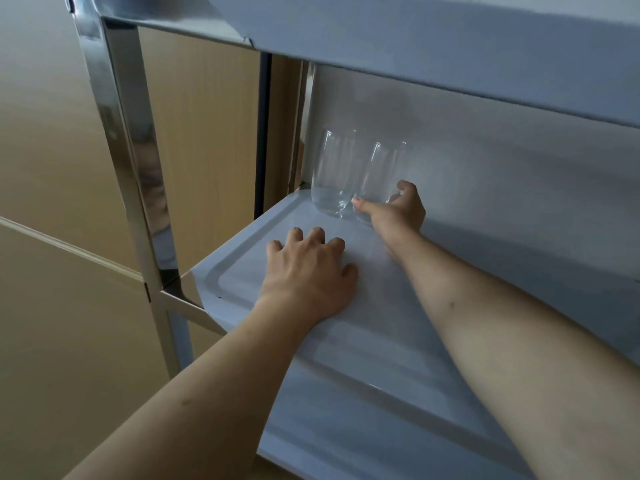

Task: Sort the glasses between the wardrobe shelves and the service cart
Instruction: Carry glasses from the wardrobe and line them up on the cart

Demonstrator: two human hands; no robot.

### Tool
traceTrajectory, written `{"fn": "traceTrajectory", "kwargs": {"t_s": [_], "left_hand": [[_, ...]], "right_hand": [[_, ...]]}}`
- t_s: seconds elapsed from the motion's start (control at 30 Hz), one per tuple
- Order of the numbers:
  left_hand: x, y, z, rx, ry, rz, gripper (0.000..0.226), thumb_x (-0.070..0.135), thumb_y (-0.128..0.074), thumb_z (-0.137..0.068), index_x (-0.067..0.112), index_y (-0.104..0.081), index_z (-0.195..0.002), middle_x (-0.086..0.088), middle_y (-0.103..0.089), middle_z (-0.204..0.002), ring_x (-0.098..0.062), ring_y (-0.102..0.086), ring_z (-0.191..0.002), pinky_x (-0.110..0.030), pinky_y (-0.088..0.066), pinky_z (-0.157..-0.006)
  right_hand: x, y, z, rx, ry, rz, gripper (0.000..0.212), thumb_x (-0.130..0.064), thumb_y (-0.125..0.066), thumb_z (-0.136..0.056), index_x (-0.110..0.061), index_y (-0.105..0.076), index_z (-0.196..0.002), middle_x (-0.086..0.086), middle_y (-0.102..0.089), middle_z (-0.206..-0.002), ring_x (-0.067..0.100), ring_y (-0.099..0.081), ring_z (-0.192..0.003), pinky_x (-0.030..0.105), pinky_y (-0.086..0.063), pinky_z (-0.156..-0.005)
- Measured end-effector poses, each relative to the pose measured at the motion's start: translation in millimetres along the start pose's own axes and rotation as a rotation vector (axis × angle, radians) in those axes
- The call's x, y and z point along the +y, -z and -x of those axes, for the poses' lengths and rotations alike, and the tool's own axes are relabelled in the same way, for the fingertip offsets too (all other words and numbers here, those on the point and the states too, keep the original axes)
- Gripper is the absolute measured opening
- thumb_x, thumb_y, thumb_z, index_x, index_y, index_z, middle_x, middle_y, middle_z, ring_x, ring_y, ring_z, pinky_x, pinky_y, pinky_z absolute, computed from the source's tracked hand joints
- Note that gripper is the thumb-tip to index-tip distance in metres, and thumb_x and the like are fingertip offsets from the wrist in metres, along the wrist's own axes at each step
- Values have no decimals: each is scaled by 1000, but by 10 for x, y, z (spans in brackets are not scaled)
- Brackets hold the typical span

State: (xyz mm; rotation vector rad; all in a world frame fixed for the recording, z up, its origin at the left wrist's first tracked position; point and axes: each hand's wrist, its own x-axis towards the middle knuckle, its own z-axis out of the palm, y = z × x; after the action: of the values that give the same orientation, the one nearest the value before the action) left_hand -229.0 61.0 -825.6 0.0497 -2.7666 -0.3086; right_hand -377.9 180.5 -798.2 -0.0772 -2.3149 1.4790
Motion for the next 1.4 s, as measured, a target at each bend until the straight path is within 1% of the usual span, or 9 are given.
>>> {"fn": "traceTrajectory", "kwargs": {"t_s": [0.2, 0.33, 0.4, 0.47, 0.63, 0.87, 0.97, 1.17, 1.4], "left_hand": [[-5, 1, -19, 1, 1, 3, 47, 60, -35, -94, 32, -60, -123, 2, -55, -118, -26, -46, -111, -45, -36, -89], [-8, 10, -22, -2, 10, 15, 47, 60, -36, -94, 32, -61, -123, 3, -56, -118, -26, -47, -111, -45, -37, -89], [-3, 22, -24, -7, 14, 15, 47, 60, -37, -93, 33, -61, -122, 3, -56, -118, -26, -47, -111, -44, -36, -89], [7, 37, -16, -10, 12, 10, 47, 60, -37, -93, 33, -62, -121, 3, -57, -117, -26, -48, -110, -44, -36, -88], [25, 78, 9, -30, 18, 2, 47, 61, -38, -94, 32, -65, -120, 2, -58, -116, -26, -49, -109, -43, -37, -88], [61, 215, 97, -23, -4, 66, 39, 47, -50, -97, 22, -64, -123, -4, -62, -124, -30, -50, -118, -41, -42, -94], [118, 308, 285, -92, 27, 84, 37, 44, -49, -98, 23, -65, -123, -2, -61, -126, -30, -48, -120, -40, -39, -95], [262, 1065, 890, -242, 110, 134, 40, 45, -57, -97, 20, -70, -124, -4, -66, -126, -33, -53, -120, -43, -46, -94], [684, 2347, 1300, -434, 124, 94, 45, 47, -56, -97, 23, -61, -135, -4, -56, -142, -29, -44, -134, -44, -40, -105]], "right_hand": [[-25, -15, 54, 2, -14, 41, 95, -41, -91, -70, -13, -42, -145, 4, -56, -132, 23, -56, -122, 33, -46, -103], [-50, 110, 178, -27, -82, 119, 89, -32, -89, -72, -11, -41, -143, 12, -52, -141, 30, -53, -128, 32, -45, -100], [-23, 214, 273, -57, -66, 173, 84, -28, -86, -75, -12, -41, -144, 13, -49, -142, 31, -50, -129, 30, -41, -97], [0, 326, 396, -87, -41, 219, 81, -27, -84, -76, -13, -43, -144, 13, -49, -143, 29, -48, -131, 30, -39, -100], [10, 512, 784, -132, -8, 300, 68, -28, -77, -81, -16, -49, -141, 11, -53, -140, 28, -52, -128, 29, -37, -99], [-43, 837, 1322, -246, 82, 430, 58, -24, -73, -84, -14, -56, -138, 13, -56, -136, 33, -52, -127, 34, -37, -105], [-87, 1015, 1563, -331, 81, 542, 52, -25, -66, -88, -12, -57, -138, 14, -57, -136, 35, -50, -127, 38, -38, -107], [-536, 1656, 2159, -552, 57, 814, 48, -38, -55, -98, -14, -53, -140, 9, -56, -135, 31, -47, -129, 41, -36, -109], [-1591, 2465, 2502, -749, -11, 826, 53, -40, -52, -101, -18, -43, -148, 6, -46, -148, 27, -38, -139, 40, -31, -115]]}}
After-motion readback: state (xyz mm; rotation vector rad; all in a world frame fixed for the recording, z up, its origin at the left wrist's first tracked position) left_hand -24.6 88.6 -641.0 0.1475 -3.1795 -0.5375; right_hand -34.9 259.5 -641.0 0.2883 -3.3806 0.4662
